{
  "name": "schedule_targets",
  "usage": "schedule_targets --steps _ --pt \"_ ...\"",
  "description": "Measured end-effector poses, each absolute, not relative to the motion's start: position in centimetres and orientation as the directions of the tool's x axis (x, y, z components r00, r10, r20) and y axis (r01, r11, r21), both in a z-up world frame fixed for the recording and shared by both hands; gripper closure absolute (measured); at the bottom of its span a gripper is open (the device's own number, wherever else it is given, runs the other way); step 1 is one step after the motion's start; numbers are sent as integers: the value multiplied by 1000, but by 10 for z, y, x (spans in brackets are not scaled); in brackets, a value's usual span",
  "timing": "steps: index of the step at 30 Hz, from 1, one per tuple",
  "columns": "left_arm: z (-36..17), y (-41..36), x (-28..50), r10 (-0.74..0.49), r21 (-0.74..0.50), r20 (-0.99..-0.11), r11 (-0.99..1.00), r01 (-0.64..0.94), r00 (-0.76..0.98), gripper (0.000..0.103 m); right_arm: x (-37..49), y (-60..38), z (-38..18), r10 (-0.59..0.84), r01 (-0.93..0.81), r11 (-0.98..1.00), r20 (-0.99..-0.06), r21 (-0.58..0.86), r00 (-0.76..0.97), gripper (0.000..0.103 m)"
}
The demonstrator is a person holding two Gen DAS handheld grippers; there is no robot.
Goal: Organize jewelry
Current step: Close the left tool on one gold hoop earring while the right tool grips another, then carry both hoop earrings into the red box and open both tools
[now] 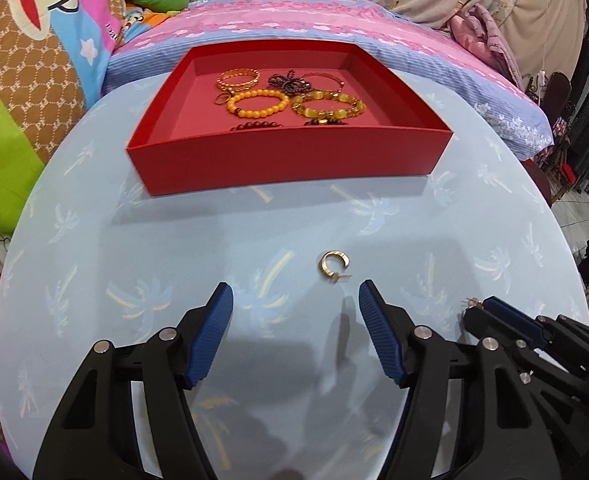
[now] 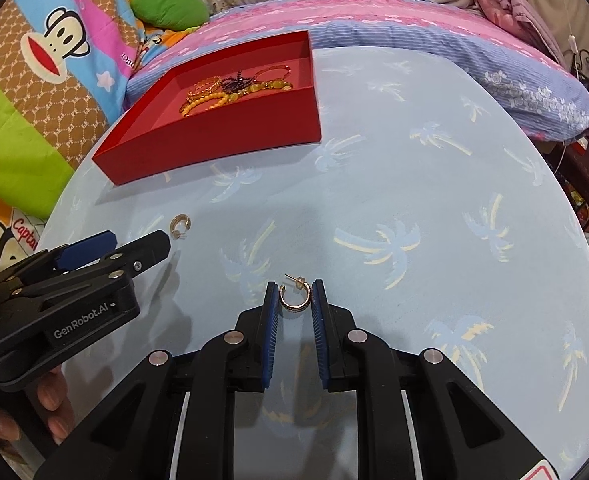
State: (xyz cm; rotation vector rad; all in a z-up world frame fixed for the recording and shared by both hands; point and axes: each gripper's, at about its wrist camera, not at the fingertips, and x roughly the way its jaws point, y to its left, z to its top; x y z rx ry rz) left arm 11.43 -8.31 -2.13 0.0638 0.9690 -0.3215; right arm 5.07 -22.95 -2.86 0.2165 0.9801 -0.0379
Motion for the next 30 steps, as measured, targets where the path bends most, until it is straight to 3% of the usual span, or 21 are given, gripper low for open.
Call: schedule_targets --steps 14,16,30 --pt "-31 -101 130 -238 -84 -828 947 309 507 77 61 -234 -30 82 133 973 -826 186 558 87" --pt "-31 -100 131 -236 -80 -827 948 309 510 87 62 -233 -30 83 132 973 -825 188 559 87" --pt "-22 -85 123 -261 -124 -832 948 295 490 87 59 -217 -18 106 88 978 -812 190 574 87"
